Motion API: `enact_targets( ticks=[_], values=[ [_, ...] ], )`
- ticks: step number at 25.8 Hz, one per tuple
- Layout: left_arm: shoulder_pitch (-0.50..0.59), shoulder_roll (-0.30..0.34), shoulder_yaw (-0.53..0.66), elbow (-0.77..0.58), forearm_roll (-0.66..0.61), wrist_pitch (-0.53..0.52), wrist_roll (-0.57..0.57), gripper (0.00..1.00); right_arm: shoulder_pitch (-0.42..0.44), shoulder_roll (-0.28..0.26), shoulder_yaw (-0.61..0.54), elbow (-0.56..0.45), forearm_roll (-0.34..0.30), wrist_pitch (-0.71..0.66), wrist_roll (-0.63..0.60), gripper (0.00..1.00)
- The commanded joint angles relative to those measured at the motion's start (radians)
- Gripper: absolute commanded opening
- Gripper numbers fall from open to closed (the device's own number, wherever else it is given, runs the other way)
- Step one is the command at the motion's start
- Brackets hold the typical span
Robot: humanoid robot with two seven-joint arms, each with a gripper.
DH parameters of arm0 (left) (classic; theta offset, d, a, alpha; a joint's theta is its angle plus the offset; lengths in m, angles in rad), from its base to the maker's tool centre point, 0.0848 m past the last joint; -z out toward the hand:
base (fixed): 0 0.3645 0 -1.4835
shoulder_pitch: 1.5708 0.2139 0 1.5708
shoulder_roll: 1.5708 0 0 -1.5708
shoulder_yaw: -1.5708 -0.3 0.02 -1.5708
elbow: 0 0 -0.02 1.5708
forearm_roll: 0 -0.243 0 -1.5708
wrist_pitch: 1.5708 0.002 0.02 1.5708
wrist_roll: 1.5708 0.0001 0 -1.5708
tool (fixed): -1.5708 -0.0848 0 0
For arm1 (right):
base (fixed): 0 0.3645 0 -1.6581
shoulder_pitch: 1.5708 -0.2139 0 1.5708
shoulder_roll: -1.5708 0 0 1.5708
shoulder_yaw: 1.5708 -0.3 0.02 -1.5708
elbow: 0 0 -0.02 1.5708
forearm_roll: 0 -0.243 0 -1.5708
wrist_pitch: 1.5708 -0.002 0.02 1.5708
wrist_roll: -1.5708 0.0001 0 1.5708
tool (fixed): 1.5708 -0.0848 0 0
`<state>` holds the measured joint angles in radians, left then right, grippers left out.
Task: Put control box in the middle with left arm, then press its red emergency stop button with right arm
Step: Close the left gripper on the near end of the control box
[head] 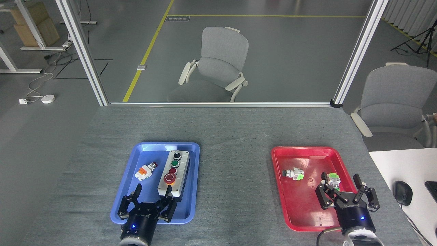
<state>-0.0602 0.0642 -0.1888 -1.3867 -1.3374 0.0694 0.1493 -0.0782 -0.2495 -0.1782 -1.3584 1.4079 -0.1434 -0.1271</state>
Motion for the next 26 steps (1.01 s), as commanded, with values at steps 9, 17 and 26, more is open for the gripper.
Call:
enact_targets(
  ticks=[9,17,26],
  values=[
    [-0.076,-0.089,-0.005,0.169,-0.003,0.006,-0.002,0.98,0.002,-0.007,0.042,0.01,-0.006,0.064,0.052,0.98],
    [-0.13,-0.089,-0.003,0.255,0.0,0.009,0.003,0.98,0.018,-0.01,0.039,-0.01,-0.003,0.062,0.053,0.98],
    [-0.162,-0.089,-0.003,0.31,0.0,0.009,0.006,0.98,0.018,-0.013,0.042,-0.01,-0.009,0.065,0.058,0.98]
  ],
)
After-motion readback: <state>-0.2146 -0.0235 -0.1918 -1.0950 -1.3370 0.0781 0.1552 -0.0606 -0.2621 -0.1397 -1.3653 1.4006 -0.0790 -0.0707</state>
